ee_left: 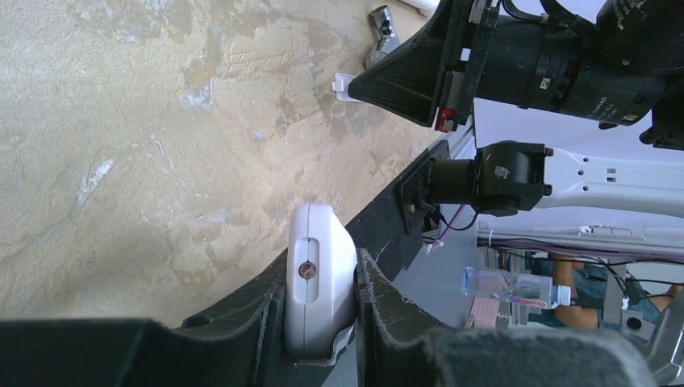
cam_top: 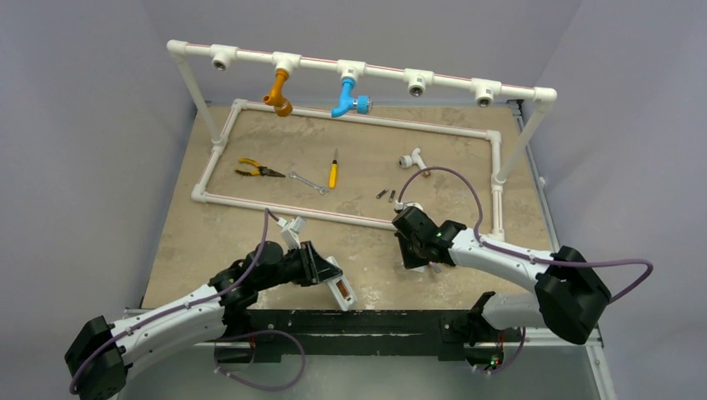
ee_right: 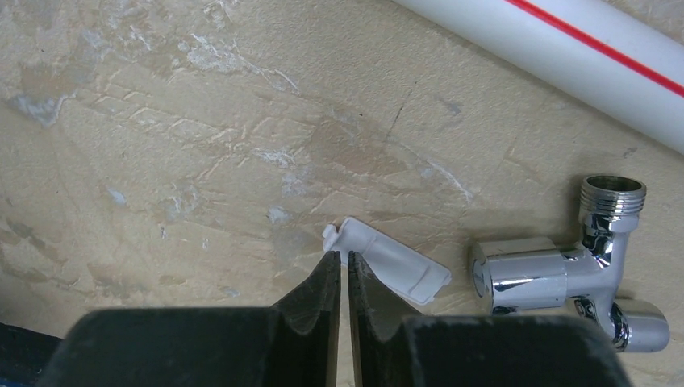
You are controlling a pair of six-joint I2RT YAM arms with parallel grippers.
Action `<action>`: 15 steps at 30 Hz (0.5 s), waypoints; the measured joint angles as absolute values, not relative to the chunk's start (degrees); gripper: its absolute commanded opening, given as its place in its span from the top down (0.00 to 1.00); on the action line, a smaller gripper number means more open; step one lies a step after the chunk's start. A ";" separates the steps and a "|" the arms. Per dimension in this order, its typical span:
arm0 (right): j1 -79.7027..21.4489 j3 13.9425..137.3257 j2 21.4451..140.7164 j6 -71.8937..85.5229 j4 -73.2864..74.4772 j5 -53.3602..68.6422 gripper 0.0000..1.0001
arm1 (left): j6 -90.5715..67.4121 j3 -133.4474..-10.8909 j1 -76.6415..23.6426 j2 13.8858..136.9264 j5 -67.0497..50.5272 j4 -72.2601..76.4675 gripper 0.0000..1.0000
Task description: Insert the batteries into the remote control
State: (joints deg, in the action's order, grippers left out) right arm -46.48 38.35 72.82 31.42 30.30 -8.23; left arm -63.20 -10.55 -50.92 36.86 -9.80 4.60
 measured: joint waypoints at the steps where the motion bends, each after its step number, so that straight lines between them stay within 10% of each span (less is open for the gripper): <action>1: -46.48 38.35 73.14 31.40 30.24 -8.10 0.94 | -63.20 -10.55 -50.85 36.86 -9.80 4.60 1.00; 15: -46.48 38.87 77.49 31.27 25.74 -6.15 0.96 | -63.18 -10.55 -50.13 36.67 -10.04 4.51 1.00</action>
State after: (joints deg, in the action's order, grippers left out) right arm -46.48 38.87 77.49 31.27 25.74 -6.15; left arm -63.18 -10.55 -50.13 36.67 -10.04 4.51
